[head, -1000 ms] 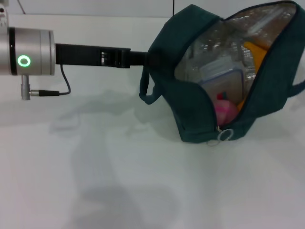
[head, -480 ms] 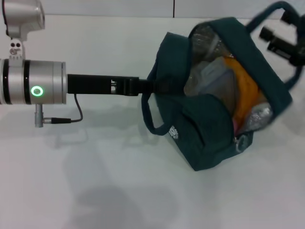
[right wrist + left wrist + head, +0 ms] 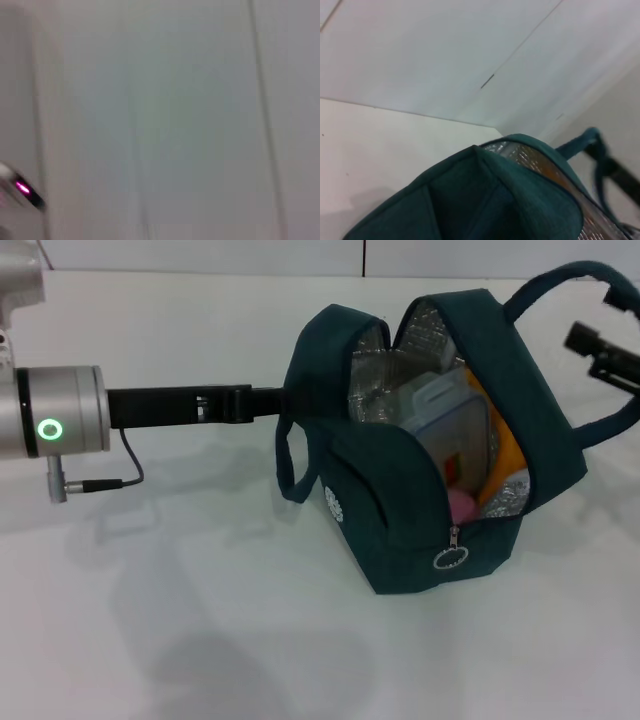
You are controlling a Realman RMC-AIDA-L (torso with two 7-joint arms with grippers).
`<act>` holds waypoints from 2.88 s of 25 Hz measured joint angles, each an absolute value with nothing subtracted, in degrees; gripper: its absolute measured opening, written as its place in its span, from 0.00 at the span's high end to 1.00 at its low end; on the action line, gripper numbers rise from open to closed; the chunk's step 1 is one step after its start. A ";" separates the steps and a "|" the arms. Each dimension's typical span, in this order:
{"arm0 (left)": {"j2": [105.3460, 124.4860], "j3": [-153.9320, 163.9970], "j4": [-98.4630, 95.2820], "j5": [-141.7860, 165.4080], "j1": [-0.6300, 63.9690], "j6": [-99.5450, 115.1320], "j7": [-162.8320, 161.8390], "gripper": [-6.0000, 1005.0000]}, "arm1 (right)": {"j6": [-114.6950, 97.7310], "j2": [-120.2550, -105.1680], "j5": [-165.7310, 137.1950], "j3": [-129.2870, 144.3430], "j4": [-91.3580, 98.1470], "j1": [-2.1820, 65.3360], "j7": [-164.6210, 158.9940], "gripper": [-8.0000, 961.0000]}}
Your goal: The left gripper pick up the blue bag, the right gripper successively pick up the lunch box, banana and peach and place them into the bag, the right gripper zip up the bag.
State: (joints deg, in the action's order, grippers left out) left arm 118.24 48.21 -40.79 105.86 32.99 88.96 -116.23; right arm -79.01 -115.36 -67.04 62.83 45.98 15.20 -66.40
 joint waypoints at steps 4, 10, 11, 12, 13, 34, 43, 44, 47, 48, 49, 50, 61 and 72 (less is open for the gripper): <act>118.55 48.45 -40.68 105.96 33.35 87.19 -115.26 0.94 | -91.48 -115.34 -67.08 57.61 45.39 15.13 -66.24 0.20; 118.48 48.35 -40.63 106.00 33.52 86.59 -114.15 0.94 | -103.12 -114.82 -73.29 56.60 44.96 15.29 -66.66 0.20; 118.43 48.33 -40.63 106.00 33.57 86.58 -114.05 0.94 | -102.70 -114.83 -74.00 56.23 44.72 15.17 -67.12 0.21; 118.39 48.33 -40.63 105.98 33.61 86.56 -113.94 0.94 | -102.14 -114.86 -74.24 55.89 44.43 14.99 -67.46 0.21; 118.38 48.32 -40.69 105.94 33.65 86.55 -113.84 0.94 | -101.62 -114.83 -74.29 55.44 43.95 14.73 -67.77 0.21; 117.68 48.25 -41.03 105.56 34.18 84.99 -113.86 0.94 | -94.31 -114.00 -79.84 36.11 34.07 9.79 -76.46 0.21; 117.76 48.26 -40.95 105.32 34.42 85.04 -113.72 0.94 | -118.34 -112.22 -87.53 38.95 34.42 13.15 -70.81 0.21; 117.76 48.25 -41.02 105.19 34.44 85.04 -113.72 0.94 | -120.34 -111.89 -89.52 39.46 34.40 14.53 -70.66 0.21; 117.74 48.25 -40.96 104.67 34.45 85.04 -113.72 0.94 | -122.14 -111.76 -97.44 40.11 34.10 17.62 -70.65 0.21; 117.73 48.25 -40.93 104.57 34.45 85.04 -113.72 0.94 | -121.58 -112.00 -100.76 40.16 34.09 18.60 -70.67 0.21; 117.73 48.25 -40.93 104.50 34.46 85.04 -113.73 0.94 | -120.88 -112.28 -104.14 40.19 34.09 19.60 -70.76 0.21; 117.78 48.25 -40.95 104.36 34.46 85.04 -113.72 0.94 | -120.04 -112.64 -107.00 40.34 34.06 20.55 -70.90 0.21; 118.21 48.25 -40.77 103.78 34.45 85.53 -113.90 0.94 | -99.98 -115.36 -116.78 46.43 25.83 32.02 -73.43 0.21; 118.99 48.58 -40.74 103.77 34.34 86.50 -113.74 0.94 | -91.33 -116.08 -116.55 48.68 20.71 38.36 -73.28 0.22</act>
